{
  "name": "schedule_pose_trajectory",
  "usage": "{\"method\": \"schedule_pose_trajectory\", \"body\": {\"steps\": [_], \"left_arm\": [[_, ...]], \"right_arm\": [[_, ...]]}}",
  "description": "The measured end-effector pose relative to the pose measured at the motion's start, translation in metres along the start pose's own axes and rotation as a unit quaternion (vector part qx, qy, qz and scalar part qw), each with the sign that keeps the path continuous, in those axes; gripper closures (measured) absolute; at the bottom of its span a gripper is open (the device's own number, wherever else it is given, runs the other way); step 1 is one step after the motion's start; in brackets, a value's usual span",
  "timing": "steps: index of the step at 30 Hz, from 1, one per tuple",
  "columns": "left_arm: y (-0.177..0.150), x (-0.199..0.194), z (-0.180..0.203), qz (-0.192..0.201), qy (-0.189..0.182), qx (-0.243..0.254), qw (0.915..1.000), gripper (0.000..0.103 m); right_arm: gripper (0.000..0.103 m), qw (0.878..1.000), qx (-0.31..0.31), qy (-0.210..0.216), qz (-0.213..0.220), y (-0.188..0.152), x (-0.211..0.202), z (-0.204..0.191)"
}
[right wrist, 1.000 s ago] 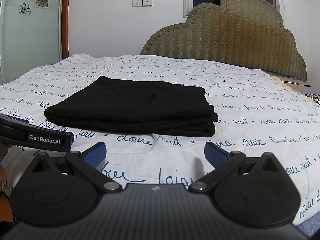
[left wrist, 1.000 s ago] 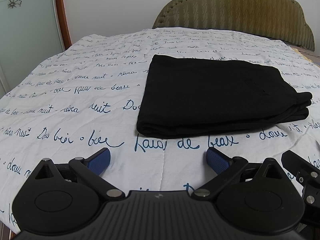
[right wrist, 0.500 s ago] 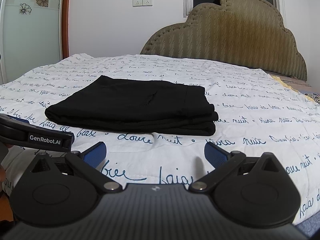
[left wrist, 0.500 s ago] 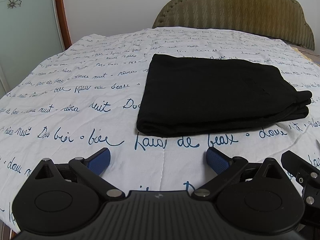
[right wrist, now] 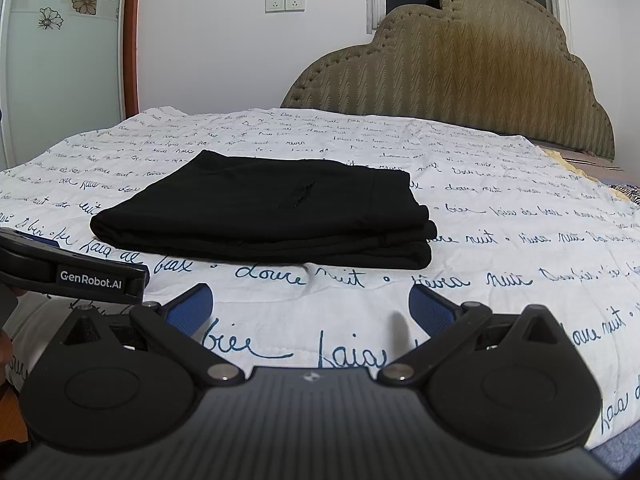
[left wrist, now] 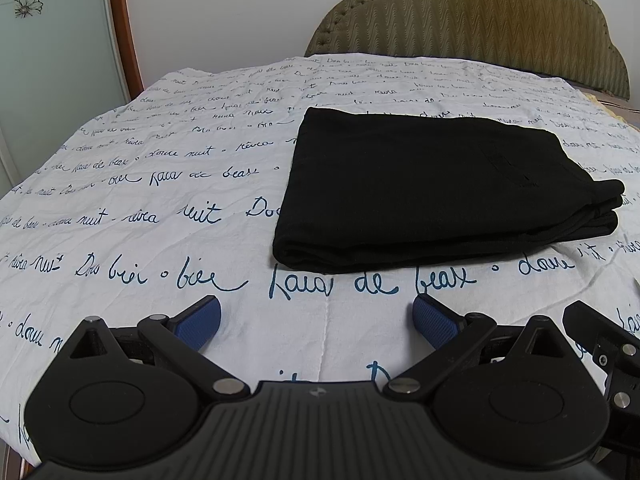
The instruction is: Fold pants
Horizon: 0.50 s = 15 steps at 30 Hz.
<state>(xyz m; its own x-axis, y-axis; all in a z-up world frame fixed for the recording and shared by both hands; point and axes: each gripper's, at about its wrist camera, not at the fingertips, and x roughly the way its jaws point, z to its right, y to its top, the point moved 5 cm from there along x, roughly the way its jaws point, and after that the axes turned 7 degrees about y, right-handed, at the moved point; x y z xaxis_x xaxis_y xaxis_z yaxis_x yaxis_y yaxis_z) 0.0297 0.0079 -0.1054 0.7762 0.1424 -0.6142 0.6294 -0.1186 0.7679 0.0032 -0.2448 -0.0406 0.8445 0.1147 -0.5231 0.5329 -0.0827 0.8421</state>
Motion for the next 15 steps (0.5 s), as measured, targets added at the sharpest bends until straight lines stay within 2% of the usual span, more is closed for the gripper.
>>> {"method": "schedule_pose_trajectory", "body": {"steps": [15], "left_arm": [[-0.0008, -0.0003, 0.0003, 0.0, 0.0, 0.0, 1.0, 0.0]], "right_arm": [[0.0, 1.0, 0.0, 0.001, -0.001, -0.0009, -0.0008, 0.0006]]}}
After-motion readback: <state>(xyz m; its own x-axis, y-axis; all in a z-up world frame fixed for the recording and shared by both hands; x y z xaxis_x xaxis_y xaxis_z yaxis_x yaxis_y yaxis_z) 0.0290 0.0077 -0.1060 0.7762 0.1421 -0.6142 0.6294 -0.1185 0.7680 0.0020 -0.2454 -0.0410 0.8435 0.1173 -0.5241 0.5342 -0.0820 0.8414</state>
